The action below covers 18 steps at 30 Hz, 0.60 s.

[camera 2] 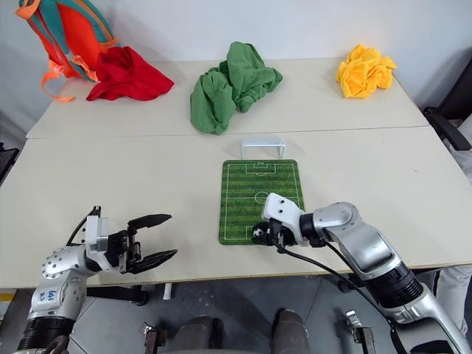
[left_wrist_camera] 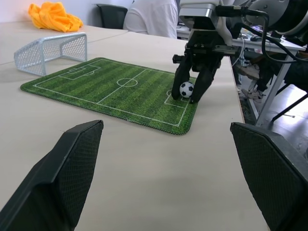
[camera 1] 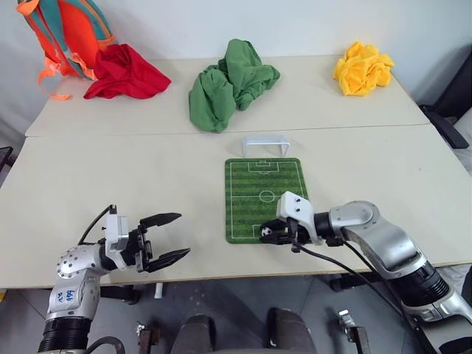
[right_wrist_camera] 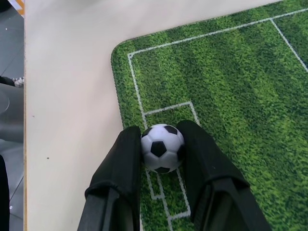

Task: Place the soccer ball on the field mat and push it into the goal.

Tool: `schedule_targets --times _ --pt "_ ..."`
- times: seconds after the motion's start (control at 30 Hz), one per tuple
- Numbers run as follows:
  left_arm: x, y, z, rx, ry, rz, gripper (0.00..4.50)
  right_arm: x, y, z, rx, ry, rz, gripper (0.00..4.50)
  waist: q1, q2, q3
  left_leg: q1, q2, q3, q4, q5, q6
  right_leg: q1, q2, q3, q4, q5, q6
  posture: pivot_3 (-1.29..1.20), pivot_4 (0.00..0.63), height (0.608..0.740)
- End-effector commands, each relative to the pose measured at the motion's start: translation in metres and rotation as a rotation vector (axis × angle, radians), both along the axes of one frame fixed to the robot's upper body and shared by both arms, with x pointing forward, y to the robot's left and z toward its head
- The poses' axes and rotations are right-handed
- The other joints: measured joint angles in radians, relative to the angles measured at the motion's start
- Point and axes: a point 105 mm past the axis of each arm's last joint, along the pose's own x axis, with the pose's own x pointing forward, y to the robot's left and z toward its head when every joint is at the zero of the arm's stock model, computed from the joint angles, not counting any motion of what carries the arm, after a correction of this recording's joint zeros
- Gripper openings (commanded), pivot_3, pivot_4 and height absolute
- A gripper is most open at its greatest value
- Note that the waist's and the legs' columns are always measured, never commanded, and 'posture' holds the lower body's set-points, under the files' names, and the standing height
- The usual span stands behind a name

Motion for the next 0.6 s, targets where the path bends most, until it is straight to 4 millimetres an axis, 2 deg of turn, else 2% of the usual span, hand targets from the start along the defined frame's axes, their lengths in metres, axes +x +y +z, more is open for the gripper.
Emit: schedule_targets --times 0.03,0.27,0.47,0.53,0.6 --pt "-0.0004 0.0001 0.0098 0.001 -0.045 0.000 4.50 0.0021 0.0020 0.0010 0.014 -0.017 0.004 0.85 0.000 0.000 0.000 0.000 0.000 0.000 0.000 0.000 0.000 0.000 0.000 0.000 0.000 0.000 0.000 0.00 0.150 0.740" --pt "0.0008 0.0015 0.0104 0.003 -0.046 0.007 4.50 0.0073 -0.0036 0.0049 0.028 -0.030 -0.011 0.85 0.000 0.000 0.000 0.000 0.000 0.000 0.000 0.000 0.000 0.000 0.000 0.000 0.000 0.000 0.000 0.00 0.150 0.740" --pt "0.0027 -0.0014 0.0118 -0.001 -0.051 0.004 4.50 0.0065 -0.0053 -0.0002 0.035 -0.026 -0.014 0.85 0.000 0.000 0.000 0.000 0.000 0.000 0.000 0.000 0.000 0.000 0.000 0.000 0.000 0.000 0.000 0.00 0.150 0.740" --pt "0.0032 -0.0014 0.0120 -0.001 -0.052 0.005 4.50 0.0062 -0.0057 -0.0009 0.036 -0.025 -0.013 1.59 0.000 0.000 0.000 0.000 0.000 0.000 0.000 0.000 0.000 0.000 0.000 0.000 0.000 0.000 0.000 0.00 0.150 0.740" --pt "0.0035 -0.0011 0.0120 0.000 -0.052 0.005 4.50 0.0069 -0.0065 -0.0013 0.038 -0.030 -0.017 2.14 0.000 0.000 0.000 0.000 0.000 0.000 0.000 0.000 0.000 0.000 0.000 0.000 0.000 0.000 0.000 0.00 0.150 0.740"
